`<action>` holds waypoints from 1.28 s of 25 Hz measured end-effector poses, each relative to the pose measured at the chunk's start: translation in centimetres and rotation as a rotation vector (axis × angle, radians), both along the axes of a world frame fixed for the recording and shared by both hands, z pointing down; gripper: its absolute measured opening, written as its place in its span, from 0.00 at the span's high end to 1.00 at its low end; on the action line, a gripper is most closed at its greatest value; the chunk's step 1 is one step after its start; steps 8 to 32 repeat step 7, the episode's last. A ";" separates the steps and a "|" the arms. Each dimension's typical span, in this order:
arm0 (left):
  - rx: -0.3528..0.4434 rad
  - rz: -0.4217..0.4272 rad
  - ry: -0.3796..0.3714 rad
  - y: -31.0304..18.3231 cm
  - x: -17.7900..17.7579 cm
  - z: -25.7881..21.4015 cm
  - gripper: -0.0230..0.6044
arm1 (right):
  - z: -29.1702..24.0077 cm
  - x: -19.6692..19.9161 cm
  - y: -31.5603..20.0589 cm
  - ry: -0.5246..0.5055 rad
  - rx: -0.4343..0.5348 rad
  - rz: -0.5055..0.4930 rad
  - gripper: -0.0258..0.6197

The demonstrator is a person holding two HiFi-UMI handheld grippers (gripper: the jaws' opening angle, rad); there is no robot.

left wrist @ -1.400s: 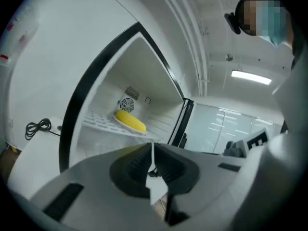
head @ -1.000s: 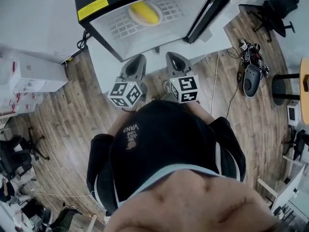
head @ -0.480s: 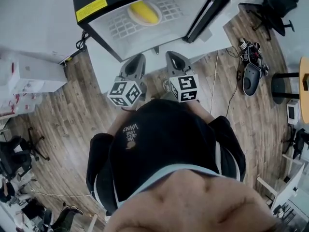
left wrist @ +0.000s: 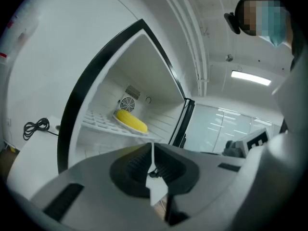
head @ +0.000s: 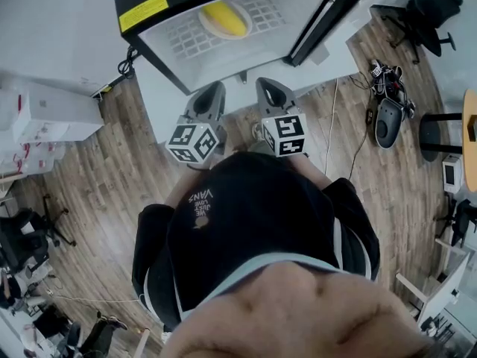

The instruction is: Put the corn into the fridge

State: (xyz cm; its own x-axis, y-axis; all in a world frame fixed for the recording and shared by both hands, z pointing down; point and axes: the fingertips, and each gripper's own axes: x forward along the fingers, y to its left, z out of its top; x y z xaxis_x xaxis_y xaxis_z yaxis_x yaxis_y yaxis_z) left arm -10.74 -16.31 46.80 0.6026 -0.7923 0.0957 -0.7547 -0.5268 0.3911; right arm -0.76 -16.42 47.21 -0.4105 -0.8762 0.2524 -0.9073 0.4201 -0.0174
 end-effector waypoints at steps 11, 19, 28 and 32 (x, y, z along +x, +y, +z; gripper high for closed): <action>-0.005 -0.001 0.001 -0.2 -0.2 0.3 0.92 | 0.2 -0.1 -0.2 0.002 -0.004 -0.001 0.94; -0.005 -0.001 0.001 -0.2 -0.2 0.3 0.92 | 0.2 -0.1 -0.2 0.002 -0.004 -0.001 0.94; -0.005 -0.001 0.001 -0.2 -0.2 0.3 0.92 | 0.2 -0.1 -0.2 0.002 -0.004 -0.001 0.94; -0.005 -0.001 0.001 -0.2 -0.2 0.3 0.92 | 0.2 -0.1 -0.2 0.002 -0.004 -0.001 0.94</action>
